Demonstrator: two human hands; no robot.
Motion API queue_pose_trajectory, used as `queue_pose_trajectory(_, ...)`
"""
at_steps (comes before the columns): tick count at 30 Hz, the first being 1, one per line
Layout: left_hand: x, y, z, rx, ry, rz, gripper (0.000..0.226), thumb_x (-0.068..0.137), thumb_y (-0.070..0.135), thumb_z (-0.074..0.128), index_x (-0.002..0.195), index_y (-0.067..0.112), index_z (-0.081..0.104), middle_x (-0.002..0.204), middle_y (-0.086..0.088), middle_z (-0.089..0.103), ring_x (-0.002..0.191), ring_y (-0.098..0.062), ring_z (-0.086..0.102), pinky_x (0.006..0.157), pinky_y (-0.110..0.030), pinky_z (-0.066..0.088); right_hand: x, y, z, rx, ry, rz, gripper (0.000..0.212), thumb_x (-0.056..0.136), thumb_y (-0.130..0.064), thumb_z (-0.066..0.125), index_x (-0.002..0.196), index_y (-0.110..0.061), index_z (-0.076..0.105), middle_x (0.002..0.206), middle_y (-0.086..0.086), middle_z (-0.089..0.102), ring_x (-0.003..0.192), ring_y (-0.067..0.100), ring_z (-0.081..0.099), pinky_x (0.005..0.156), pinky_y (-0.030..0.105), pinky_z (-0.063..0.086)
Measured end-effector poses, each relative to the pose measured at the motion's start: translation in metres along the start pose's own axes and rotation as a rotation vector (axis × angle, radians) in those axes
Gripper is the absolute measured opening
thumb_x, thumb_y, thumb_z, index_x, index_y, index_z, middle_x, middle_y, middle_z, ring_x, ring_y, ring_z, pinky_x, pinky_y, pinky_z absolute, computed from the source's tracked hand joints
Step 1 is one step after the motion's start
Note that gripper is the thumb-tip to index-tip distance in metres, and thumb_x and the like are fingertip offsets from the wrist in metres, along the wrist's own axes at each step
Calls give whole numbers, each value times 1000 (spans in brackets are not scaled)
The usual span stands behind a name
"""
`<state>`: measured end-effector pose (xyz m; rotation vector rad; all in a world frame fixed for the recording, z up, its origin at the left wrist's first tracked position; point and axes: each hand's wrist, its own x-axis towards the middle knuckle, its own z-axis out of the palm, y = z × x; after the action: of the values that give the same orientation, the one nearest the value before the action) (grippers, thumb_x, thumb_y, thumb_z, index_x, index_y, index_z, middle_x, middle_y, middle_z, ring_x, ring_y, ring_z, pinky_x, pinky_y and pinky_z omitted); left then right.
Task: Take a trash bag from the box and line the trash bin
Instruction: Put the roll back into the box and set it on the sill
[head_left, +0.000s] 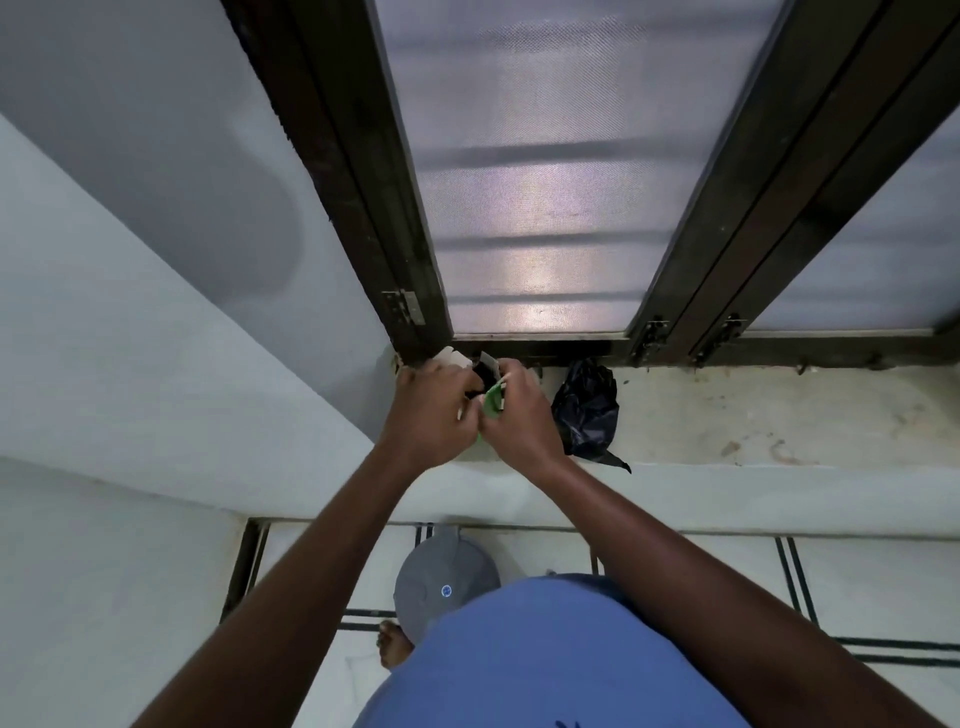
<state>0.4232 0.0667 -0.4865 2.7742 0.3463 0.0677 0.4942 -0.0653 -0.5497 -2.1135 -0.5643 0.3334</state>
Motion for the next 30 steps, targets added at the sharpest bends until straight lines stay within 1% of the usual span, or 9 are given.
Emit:
queue_pose_trajectory(4,4,-1,7,7,-55,60,24,102,31,49,110,27,71,107,7,74,112,-24,58,97,-46,35,-2,3,2,-57,0,-28,26,97,-27,69,113,-18,51,105,0,58,92,24,57,78,55,55)
queue_pose_trajectory(8,15,-3,8,-56,-9,-68,21,102,26,58,122,23,62,108,2,73,107,-23,67,98,-44,38,-5,-1,5,-63,14,-36,41,98,-36,72,132,-27,51,115,-4,65,95,22,66,79,49,59)
queue_pose_trajectory(11,14,3,13,-5,33,-93,17,101,25,57,111,25,70,97,5,64,102,-25,64,97,-46,40,-6,-3,6,-51,41,-31,41,98,-42,67,133,-33,47,117,-6,68,97,23,69,77,51,61)
queue_pose_trajectory(16,12,-1,21,92,42,-49,26,103,38,60,117,30,80,122,0,59,123,-27,48,110,-49,25,-7,4,3,-37,68,-59,39,99,-24,71,132,-27,51,116,-3,62,95,21,63,76,49,58)
queue_pose_trajectory(19,8,-1,25,-144,183,-74,23,102,33,64,114,24,82,118,0,60,114,-23,50,104,-42,31,-8,6,1,-12,79,-68,38,101,-35,74,131,-31,50,116,-3,61,91,17,63,71,38,54)
queue_pose_trajectory(21,2,-4,36,-344,339,-277,16,100,21,64,112,16,73,118,-4,63,108,-22,57,94,-33,41,-7,9,2,-26,86,-73,38,101,-45,77,127,-32,53,114,-3,61,91,16,63,72,39,57)
queue_pose_trajectory(25,-3,-12,45,-1027,23,-814,24,101,14,53,116,8,71,123,-19,76,92,-27,74,82,-38,60,-12,14,-1,-73,64,-124,53,94,-51,82,136,-26,61,122,-4,61,98,16,65,78,37,60)
queue_pose_trajectory(27,-4,-14,45,-1299,-28,-846,27,105,12,52,121,11,74,119,-15,79,89,-23,75,76,-35,60,-16,13,-3,-48,26,-137,58,94,-53,79,142,-24,63,129,-4,61,106,15,66,84,35,60)
queue_pose_trajectory(30,-5,-21,42,-1234,34,-751,27,106,14,59,130,17,71,119,-6,77,97,-21,70,76,-33,55,-17,13,-3,20,-2,-147,44,105,-51,64,142,-28,66,132,-8,62,111,11,67,93,41,64)
